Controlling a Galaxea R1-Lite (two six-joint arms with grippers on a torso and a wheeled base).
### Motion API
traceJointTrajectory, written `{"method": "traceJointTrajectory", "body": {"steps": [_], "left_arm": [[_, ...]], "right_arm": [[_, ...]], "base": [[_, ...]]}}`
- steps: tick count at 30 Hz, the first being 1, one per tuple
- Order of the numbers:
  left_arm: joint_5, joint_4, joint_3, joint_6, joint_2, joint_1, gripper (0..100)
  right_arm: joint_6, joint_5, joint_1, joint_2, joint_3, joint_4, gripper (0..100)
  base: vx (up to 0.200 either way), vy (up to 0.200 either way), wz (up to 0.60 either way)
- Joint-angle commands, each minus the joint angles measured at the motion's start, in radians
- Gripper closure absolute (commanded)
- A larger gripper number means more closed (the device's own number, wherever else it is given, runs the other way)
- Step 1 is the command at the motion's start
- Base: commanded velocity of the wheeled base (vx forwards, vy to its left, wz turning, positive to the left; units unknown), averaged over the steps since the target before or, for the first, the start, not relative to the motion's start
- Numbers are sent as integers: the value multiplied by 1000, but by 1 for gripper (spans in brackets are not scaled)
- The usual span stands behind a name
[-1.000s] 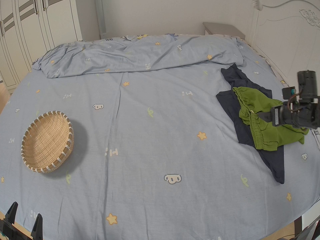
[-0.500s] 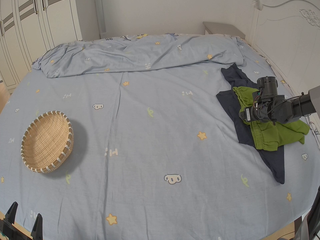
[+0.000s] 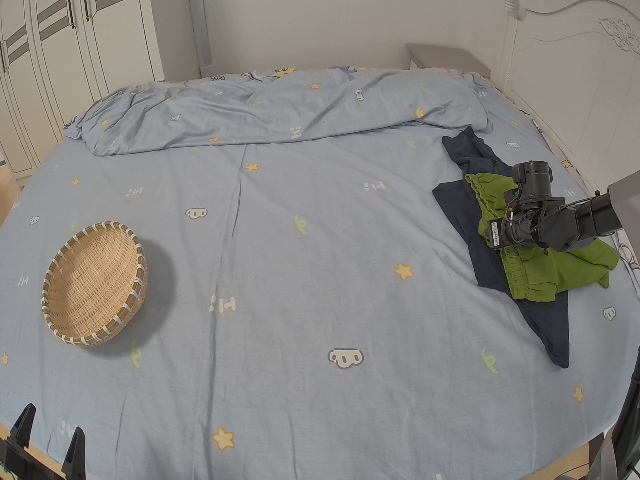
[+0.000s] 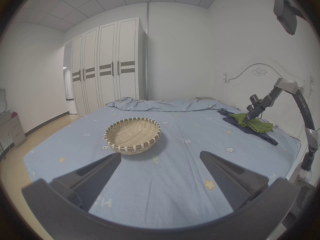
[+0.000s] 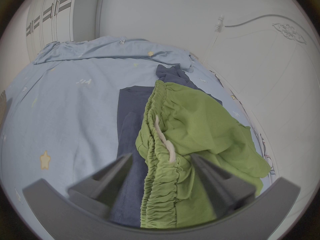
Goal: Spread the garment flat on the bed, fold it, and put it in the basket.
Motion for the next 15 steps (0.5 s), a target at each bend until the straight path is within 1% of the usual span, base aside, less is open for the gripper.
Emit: {"method": "traceJointTrajectory", "body": {"steps": [1, 13, 14, 15], "left_arm": [[0, 0, 0, 0, -16, 0, 0], [0, 0, 0, -1, -16, -1, 0], [0, 0, 0, 0, -16, 0, 0], [0, 0, 0, 0, -16, 0, 0]], "right_arm": [[0, 0, 4, 2, -4, -1, 100], [-1, 0, 11, -6, -3, -16, 100], [2, 0, 28, -23, -1, -12, 100], [2, 0, 28, -23, -1, -12, 100]], "base": [[0, 0, 0], [0, 0, 0], [0, 0, 0], [0, 0, 0]]}}
